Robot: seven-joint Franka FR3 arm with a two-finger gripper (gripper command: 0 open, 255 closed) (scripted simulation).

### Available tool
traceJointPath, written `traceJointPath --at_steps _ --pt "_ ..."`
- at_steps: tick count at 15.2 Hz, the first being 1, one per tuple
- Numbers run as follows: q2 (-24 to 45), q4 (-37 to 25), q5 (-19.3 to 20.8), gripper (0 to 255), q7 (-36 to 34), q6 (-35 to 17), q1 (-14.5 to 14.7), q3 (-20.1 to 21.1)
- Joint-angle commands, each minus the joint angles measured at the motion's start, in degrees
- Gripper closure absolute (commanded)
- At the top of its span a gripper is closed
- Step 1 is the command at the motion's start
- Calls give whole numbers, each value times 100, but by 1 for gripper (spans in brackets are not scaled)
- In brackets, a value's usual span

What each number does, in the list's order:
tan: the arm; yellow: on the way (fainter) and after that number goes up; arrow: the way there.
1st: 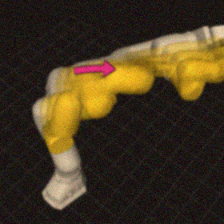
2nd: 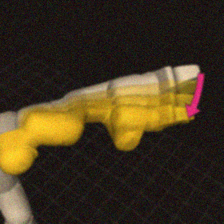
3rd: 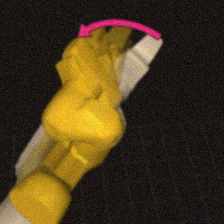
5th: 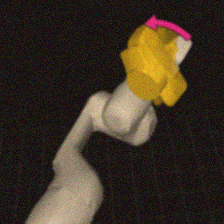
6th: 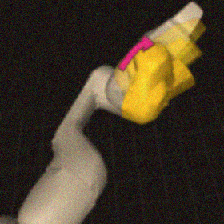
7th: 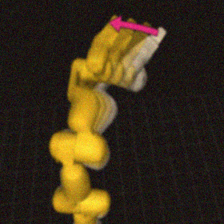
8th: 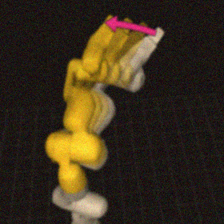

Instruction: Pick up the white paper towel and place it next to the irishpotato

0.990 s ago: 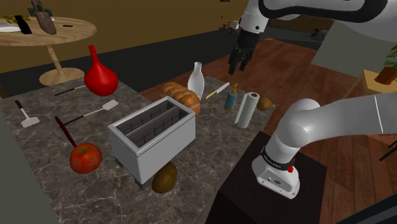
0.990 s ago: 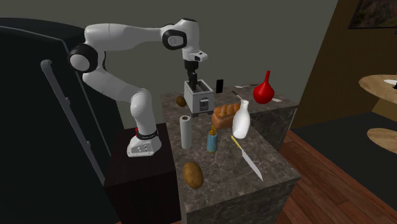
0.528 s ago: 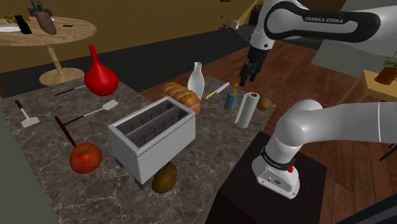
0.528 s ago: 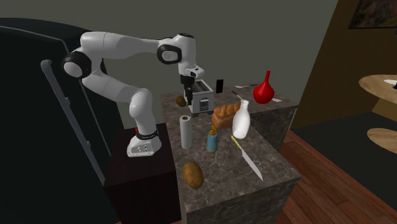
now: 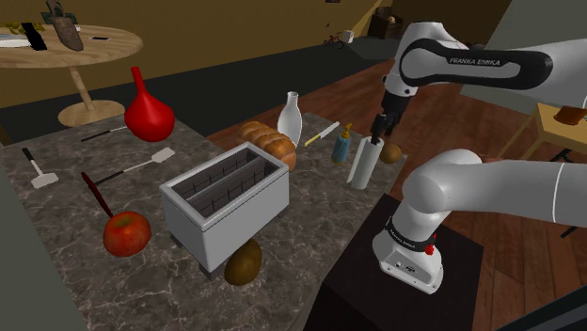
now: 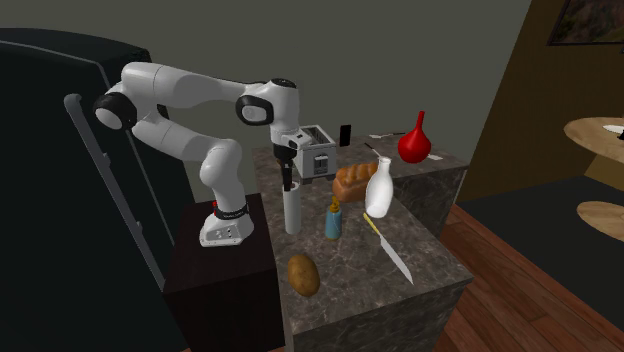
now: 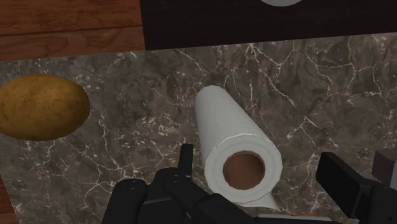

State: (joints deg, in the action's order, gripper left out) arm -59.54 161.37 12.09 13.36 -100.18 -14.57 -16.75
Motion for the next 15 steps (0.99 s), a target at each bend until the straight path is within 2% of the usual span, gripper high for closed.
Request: traceJointPath --at_steps 1,7,14,15 --pt "9 154 88 0 36 -153 -59 -76" --pt "58 561 207 0 32 -601 -122 -183" --pt "58 560 206 0 32 -600 -122 -183" --pt "58 560 206 255 32 -600 -122 -183"
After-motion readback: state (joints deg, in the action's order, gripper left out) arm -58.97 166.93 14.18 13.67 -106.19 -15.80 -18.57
